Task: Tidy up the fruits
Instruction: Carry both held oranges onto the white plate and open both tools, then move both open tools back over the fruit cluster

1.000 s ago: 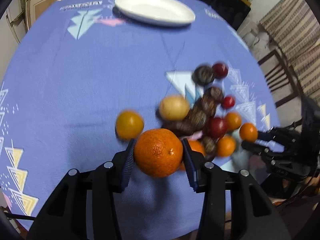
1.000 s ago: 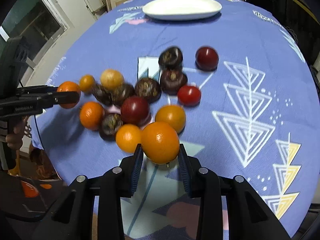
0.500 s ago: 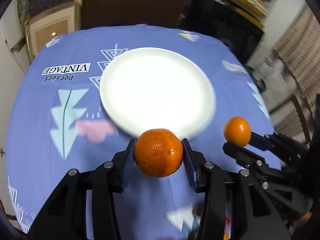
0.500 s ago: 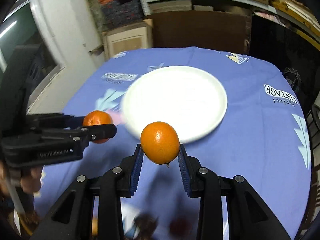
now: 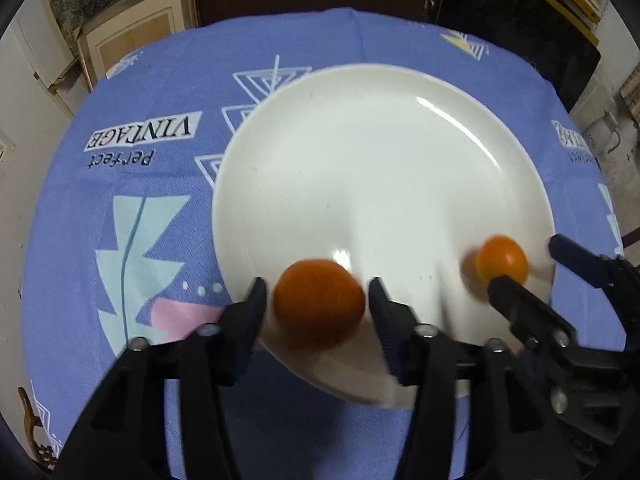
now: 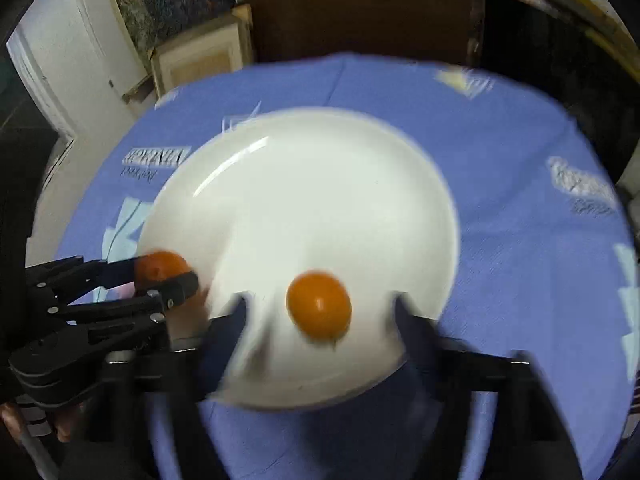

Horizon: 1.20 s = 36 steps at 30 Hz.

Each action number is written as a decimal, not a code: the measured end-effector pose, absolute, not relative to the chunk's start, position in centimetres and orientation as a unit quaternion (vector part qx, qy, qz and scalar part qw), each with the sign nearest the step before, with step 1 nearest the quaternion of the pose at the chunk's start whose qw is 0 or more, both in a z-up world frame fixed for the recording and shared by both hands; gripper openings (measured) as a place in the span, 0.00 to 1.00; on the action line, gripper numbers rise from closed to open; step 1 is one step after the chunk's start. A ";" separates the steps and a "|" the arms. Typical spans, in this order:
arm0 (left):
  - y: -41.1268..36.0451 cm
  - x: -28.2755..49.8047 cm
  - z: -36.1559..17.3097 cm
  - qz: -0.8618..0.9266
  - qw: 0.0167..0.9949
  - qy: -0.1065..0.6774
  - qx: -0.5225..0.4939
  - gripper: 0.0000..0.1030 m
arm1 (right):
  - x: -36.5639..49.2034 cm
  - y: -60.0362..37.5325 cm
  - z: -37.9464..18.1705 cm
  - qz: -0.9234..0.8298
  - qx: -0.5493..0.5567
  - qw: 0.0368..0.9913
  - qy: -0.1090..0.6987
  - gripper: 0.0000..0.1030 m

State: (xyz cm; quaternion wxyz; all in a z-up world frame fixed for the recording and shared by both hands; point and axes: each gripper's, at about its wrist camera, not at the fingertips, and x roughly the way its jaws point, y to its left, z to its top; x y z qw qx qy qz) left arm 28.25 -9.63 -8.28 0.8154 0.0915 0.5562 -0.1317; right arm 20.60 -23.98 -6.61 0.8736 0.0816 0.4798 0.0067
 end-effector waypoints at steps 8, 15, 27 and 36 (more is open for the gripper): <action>-7.9 26.2 -5.3 -0.158 0.831 0.529 0.074 0.75 | 16.0 -25.1 -4.0 0.022 0.097 0.876 0.471 0.77; -2.5 18.7 -2.2 -0.197 0.845 0.491 0.079 0.84 | 4.7 -23.2 -2.3 0.062 0.074 0.885 0.456 0.77; 9.0 3.6 -5.5 -0.193 0.825 0.523 0.093 0.86 | -10.9 -17.1 -5.3 0.114 0.050 0.854 0.505 0.77; 9.7 0.2 -8.0 -0.203 0.812 0.537 0.110 0.86 | -12.4 -13.5 -8.0 0.132 0.016 0.834 0.535 0.66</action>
